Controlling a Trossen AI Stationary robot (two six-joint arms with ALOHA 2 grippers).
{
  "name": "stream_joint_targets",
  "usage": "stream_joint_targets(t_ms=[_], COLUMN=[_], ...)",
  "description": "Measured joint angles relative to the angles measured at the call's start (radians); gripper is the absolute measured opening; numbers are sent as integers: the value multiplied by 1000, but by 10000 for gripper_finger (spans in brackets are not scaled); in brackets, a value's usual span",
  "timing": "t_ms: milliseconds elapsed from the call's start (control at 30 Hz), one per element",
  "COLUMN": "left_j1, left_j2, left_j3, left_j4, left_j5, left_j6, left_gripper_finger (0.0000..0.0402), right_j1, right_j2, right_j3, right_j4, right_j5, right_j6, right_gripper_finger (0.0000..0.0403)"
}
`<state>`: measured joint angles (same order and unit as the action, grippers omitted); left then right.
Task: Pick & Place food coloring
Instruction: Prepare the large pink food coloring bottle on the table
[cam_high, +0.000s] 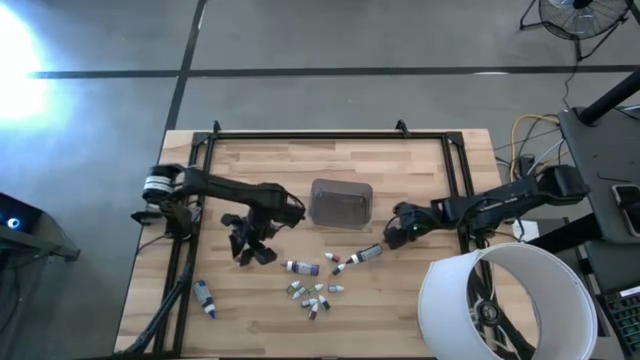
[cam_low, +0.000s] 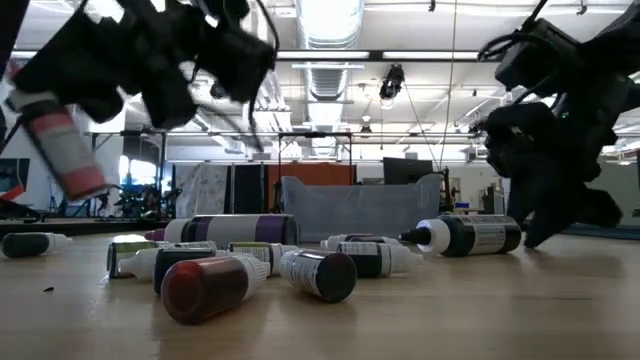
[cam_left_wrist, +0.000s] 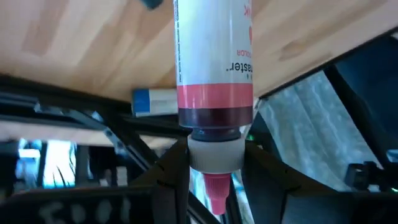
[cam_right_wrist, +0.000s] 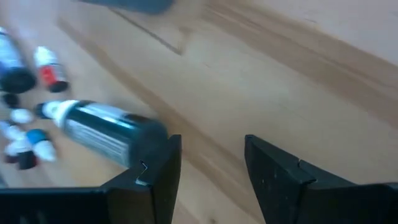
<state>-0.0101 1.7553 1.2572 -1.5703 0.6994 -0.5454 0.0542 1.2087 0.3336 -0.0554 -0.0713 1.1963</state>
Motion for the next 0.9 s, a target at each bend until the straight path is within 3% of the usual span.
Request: stream_joint_targets(t_ms=[133,367,667,900], left_j1=[-12,-38,-84,-129], left_j2=[54,121,151,155], left_j3=[-55,-67,-94,-170], left_j4=[0,0,-1,-1], left_j5=[92,250,258,331], left_j6=[47,138,86,34], left_gripper_finger=[94,94,94,94], right_j1=[-6,-16,-16,-16], right_j2=[-4,2,5,5], right_j3=[1,1,0,0], right_j4=[129,173,278,362], right_j5=[16,35,63,75], right_j6=[-26,-35,-167,-263], right_gripper_finger=[169,169,169,169])
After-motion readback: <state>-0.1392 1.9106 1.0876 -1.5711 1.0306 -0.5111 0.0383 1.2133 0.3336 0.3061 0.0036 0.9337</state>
